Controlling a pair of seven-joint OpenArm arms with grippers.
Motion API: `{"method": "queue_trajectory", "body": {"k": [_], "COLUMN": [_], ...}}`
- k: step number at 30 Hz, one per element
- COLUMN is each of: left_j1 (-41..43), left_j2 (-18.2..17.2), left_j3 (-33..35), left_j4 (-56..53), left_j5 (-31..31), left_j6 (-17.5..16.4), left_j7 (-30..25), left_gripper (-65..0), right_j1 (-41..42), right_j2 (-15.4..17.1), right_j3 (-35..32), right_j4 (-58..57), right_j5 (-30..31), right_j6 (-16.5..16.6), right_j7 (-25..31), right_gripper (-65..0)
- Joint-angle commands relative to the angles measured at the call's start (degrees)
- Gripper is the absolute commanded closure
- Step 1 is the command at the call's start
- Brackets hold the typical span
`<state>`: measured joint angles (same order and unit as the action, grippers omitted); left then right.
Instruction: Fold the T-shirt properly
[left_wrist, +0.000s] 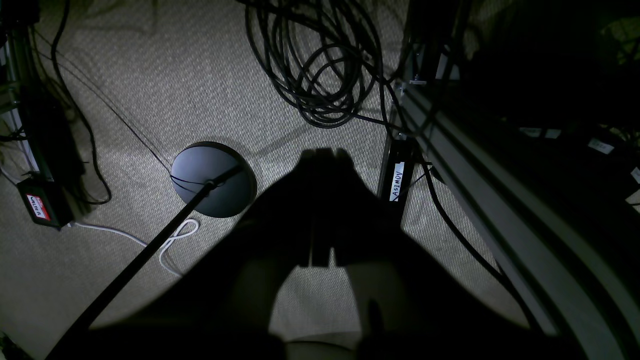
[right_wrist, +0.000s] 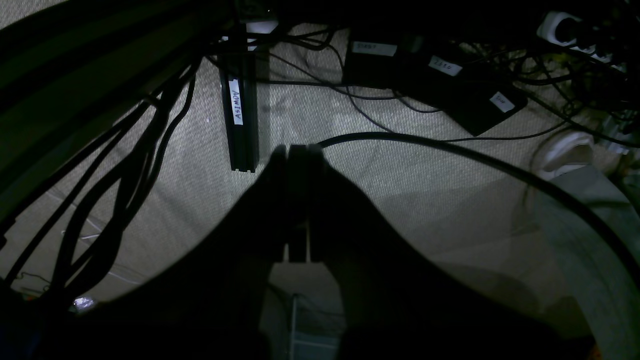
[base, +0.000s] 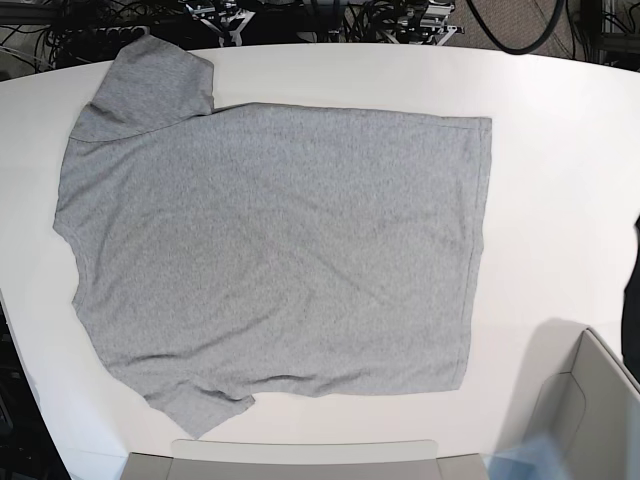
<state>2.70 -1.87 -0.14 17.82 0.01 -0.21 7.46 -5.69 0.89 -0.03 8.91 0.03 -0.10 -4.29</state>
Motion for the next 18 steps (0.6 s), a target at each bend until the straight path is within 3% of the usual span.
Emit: {"method": "queue_trajectory", "body": {"k": [1,18], "left_j1": [-0.11,0.25], "left_j2": [-0.02,-0.02], "left_j3": [0.10,-0.17], "left_j4": [0.33,0.33], "left_j5": [-0.05,-0.05], "left_j6": [0.25,0.25], "left_j7": [-0.39,-1.09], "left_gripper": [-0.4,-0.1], "right_j1": [0.20,0.11], "right_j2": [0.21,0.21], "right_j3": [-0.10,-0.10], "right_j4": [0.10,0.10], "right_j5": [-0.08,-0.08], "right_j6": [0.05,0.05], "right_j7": [0.12,0.38], "right_gripper": [-0.2,-0.2]}}
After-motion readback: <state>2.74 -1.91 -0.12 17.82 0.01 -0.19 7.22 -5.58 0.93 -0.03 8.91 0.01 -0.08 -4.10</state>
